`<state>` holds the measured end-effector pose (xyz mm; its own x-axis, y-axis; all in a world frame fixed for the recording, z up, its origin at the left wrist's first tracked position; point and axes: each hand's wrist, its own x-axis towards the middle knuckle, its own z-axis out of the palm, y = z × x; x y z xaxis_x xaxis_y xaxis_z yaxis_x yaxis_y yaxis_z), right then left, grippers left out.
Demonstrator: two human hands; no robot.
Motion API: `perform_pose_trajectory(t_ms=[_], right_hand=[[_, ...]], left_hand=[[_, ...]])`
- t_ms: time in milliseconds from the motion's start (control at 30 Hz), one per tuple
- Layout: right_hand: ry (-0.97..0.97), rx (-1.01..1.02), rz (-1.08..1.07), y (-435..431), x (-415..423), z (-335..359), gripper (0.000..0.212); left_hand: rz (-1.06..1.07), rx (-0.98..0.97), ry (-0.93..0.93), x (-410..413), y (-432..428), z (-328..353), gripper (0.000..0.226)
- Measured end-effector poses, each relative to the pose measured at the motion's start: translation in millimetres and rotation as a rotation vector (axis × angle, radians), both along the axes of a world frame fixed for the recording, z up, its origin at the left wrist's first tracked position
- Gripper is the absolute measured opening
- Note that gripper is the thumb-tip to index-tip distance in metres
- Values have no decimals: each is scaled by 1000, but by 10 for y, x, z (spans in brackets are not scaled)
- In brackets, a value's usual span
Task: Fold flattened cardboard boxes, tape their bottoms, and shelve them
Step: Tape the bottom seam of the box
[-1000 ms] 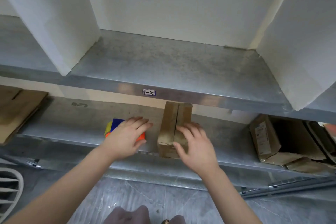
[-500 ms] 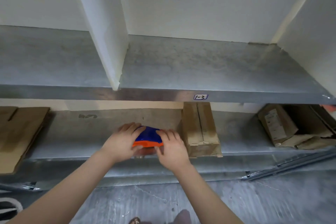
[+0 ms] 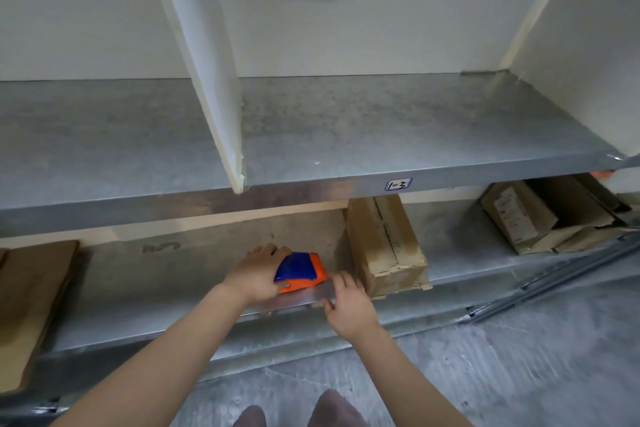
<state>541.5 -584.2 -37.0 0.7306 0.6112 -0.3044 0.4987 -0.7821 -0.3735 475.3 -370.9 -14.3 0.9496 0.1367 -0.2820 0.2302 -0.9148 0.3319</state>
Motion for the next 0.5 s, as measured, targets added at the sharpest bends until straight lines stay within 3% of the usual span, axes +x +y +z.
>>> perform_pose_trajectory(t_ms=[267,500], right_hand=[[57,44,-77,-41,-33,-91,60],[41,20,-77,-23,-13,-135,58]], left_hand=[[-51,-95,70,72,146,7,35],[-39,-79,66,-81,222,62,49]])
